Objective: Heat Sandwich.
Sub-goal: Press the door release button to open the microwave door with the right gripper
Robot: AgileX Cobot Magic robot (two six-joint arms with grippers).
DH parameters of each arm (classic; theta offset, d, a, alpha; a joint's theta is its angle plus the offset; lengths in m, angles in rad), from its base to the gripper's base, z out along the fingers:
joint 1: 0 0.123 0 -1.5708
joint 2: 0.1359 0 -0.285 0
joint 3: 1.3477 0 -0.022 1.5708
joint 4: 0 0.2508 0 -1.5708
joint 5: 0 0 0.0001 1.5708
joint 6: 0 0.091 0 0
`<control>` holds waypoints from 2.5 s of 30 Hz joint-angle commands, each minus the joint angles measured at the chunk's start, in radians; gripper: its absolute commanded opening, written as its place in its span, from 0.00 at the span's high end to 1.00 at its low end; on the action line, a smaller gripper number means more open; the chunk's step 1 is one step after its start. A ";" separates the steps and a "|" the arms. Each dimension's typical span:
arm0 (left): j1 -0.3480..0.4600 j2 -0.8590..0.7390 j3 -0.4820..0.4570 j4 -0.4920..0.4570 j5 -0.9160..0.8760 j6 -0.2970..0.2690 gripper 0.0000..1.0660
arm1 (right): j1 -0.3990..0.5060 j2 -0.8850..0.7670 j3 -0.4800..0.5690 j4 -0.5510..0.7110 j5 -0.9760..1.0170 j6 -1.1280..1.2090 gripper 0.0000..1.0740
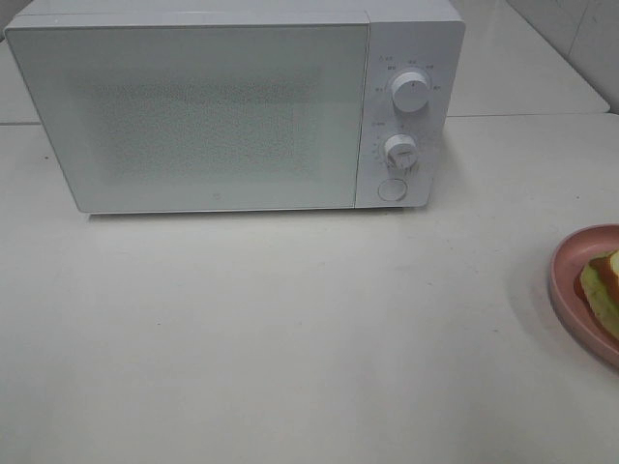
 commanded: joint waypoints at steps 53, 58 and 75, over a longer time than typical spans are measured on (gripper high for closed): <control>0.001 -0.027 0.003 -0.001 -0.006 0.004 0.07 | 0.369 0.705 0.254 0.522 -1.388 -0.349 0.29; 0.001 -0.027 0.003 -0.001 -0.006 0.004 0.07 | 0.479 0.809 0.253 0.658 -1.532 -0.349 0.29; 0.001 -0.027 0.003 -0.001 -0.006 0.004 0.07 | 0.716 1.050 0.171 0.843 -1.661 -0.350 0.29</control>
